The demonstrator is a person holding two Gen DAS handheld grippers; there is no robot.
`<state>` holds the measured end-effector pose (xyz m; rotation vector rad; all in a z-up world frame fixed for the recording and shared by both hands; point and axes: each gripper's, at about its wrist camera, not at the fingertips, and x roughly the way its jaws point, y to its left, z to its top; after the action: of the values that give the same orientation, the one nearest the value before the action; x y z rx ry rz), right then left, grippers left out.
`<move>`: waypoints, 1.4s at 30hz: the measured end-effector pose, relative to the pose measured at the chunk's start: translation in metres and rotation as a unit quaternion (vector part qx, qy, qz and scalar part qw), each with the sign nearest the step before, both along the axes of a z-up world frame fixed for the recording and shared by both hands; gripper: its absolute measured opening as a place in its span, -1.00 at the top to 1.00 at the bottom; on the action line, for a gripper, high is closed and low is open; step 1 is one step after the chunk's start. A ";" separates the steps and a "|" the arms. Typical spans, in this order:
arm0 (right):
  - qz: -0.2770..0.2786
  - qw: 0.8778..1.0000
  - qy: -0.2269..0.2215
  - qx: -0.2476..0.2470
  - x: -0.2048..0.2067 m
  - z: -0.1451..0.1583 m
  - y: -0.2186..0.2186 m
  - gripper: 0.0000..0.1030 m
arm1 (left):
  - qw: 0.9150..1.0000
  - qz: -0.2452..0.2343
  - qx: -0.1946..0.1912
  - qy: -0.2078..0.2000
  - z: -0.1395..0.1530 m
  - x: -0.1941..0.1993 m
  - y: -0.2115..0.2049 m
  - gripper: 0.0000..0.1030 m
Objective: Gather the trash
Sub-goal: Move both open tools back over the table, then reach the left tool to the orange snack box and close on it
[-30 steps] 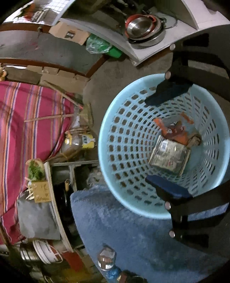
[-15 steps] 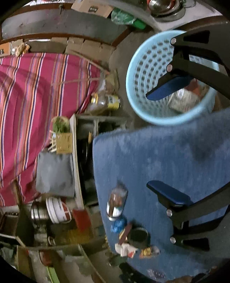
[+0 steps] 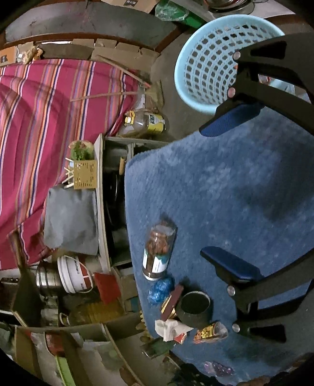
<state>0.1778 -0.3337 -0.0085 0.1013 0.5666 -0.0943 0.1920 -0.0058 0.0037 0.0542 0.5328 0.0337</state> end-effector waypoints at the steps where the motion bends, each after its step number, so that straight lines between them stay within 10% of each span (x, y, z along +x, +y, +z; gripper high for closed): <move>1: 0.002 1.000 0.001 -0.003 0.003 -0.001 0.005 -0.76 | 1.000 0.004 0.002 0.001 -0.001 0.000 0.005 -0.89; 19: 0.003 0.999 0.016 -0.044 0.041 -0.011 0.048 -0.76 | 0.997 0.038 -0.040 0.050 -0.026 0.033 0.044 -0.89; 38: -0.013 0.999 0.039 -0.025 0.061 -0.022 0.040 -0.76 | 0.988 -0.017 -0.029 0.151 -0.071 0.074 -0.005 -0.89; 42: -0.013 0.999 0.039 -0.026 0.061 -0.021 0.039 -0.76 | 0.984 -0.045 -0.051 0.167 -0.075 0.076 -0.007 -0.61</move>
<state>0.2386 -0.2944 -0.0299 0.0547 0.6403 -0.1380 0.2676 -0.0129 -0.0718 -0.0176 0.8673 -0.0926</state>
